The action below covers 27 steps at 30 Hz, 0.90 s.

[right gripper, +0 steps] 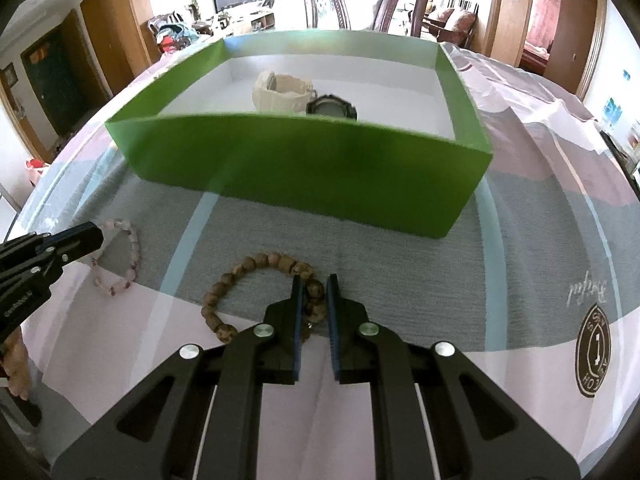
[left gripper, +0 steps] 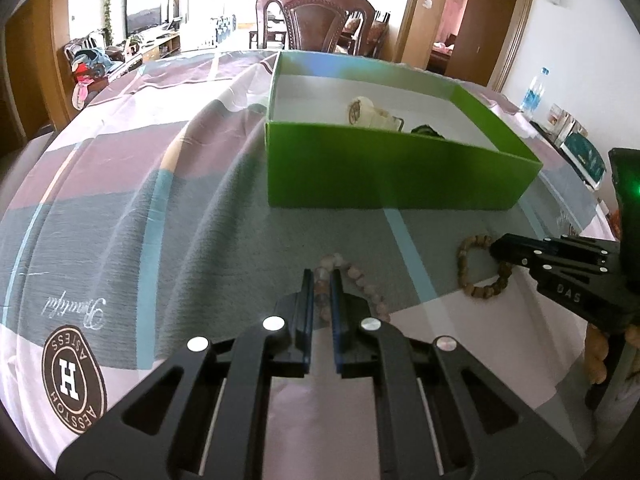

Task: Organize jewelry
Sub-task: 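Hold both bead bracelets gripped in the closed tools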

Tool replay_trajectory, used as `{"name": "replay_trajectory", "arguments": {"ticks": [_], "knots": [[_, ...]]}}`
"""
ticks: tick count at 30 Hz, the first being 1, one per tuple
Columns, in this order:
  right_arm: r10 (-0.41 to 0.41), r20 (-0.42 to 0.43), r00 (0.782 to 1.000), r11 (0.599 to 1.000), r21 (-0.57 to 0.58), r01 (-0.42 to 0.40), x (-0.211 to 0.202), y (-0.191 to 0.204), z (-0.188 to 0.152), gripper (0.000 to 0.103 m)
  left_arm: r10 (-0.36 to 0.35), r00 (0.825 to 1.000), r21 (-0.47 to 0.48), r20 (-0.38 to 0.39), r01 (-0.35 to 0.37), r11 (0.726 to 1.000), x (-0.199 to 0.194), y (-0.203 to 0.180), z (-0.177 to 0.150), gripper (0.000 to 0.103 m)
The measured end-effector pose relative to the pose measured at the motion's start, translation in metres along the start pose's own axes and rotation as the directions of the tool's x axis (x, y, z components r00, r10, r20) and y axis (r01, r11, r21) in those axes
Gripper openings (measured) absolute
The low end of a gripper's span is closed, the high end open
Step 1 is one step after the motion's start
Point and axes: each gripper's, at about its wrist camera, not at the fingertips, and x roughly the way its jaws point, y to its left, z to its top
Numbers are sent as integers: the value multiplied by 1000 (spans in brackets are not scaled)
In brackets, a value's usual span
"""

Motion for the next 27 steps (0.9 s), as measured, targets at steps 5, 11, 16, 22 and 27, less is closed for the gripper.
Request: {"name": "replay_trajectory", "arguments": {"ticks": [5,11,16,22,27], "knots": [[16,49,999,1000,3,-16,-14,0,2,11,0,999,0,37,0,1000,-9,-2,4,8],[9,39,999,1000,-11,-9,-11,3,1,23,15,1000,24,25,-16,1000,-3,-11,3,8],[1,15,1000,999,-45,0,-2,10,-2,32,18,1000,24,11,-19,1000,1,-10,2,8],[-6,-10,1000,998,-63,6,6,15,-5,11,12,1000,30,6,-13,999,3,-10,1,8],[19,-11,1000,998,-54,-20,5,15,-7,11,16,1000,32,13,-16,999,2,-11,1,8]]}}
